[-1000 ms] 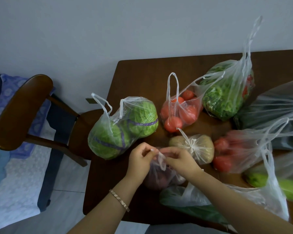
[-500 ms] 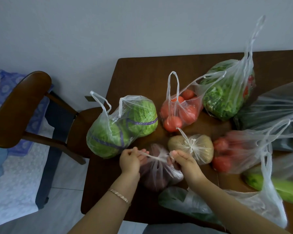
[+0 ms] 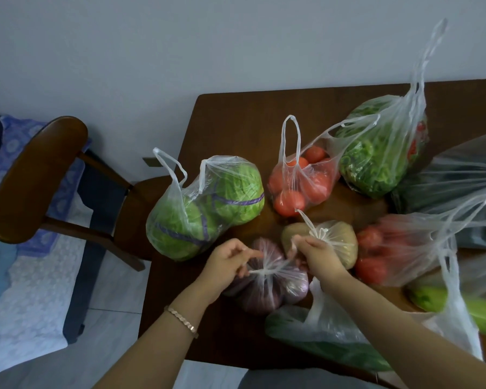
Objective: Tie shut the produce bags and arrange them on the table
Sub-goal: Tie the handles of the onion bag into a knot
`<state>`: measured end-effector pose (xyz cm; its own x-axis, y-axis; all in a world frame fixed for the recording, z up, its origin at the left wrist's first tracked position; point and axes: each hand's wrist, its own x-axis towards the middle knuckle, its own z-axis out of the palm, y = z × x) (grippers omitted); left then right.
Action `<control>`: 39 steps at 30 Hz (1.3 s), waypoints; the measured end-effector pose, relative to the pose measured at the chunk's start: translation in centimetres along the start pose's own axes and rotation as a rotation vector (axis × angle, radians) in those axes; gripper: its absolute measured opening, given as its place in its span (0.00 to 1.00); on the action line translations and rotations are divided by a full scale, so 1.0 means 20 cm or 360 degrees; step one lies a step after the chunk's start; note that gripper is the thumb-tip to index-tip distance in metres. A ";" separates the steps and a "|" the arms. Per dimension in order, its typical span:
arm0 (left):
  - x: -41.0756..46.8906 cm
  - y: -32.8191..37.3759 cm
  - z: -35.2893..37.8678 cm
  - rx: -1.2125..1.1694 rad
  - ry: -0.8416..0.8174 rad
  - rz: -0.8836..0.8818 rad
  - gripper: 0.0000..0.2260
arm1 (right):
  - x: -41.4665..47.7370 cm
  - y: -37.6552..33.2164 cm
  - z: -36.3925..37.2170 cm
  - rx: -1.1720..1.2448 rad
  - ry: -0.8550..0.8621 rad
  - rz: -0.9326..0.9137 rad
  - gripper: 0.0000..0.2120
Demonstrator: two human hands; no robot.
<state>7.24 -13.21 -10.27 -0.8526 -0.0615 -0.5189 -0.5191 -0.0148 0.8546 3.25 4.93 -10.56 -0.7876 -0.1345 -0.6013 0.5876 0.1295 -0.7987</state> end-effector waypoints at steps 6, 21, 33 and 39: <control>-0.02 0.06 0.03 0.0294 -0.0407 -0.0022 0.11 | -0.03 -0.07 0.10 0.0156 -0.0061 -0.0255 0.13; 0.02 0.04 0.10 -0.0013 -0.0125 -0.0156 0.09 | -0.03 0.16 0.12 -0.0647 -0.0210 -0.0381 0.10; 0.01 0.11 -0.03 0.0102 0.0389 0.0191 0.11 | 0.02 0.18 0.22 -0.0222 -0.0016 -0.0075 0.11; 0.07 0.20 0.11 0.0239 0.0042 0.0257 0.07 | 0.03 0.16 0.22 -0.0916 -0.0251 -0.0506 0.12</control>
<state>3.87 -11.24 -7.67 -0.9245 -0.0771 -0.3732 -0.3807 0.1458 0.9131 5.51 0.93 -13.56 -0.8437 -0.3888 -0.3700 0.1048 0.5567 -0.8241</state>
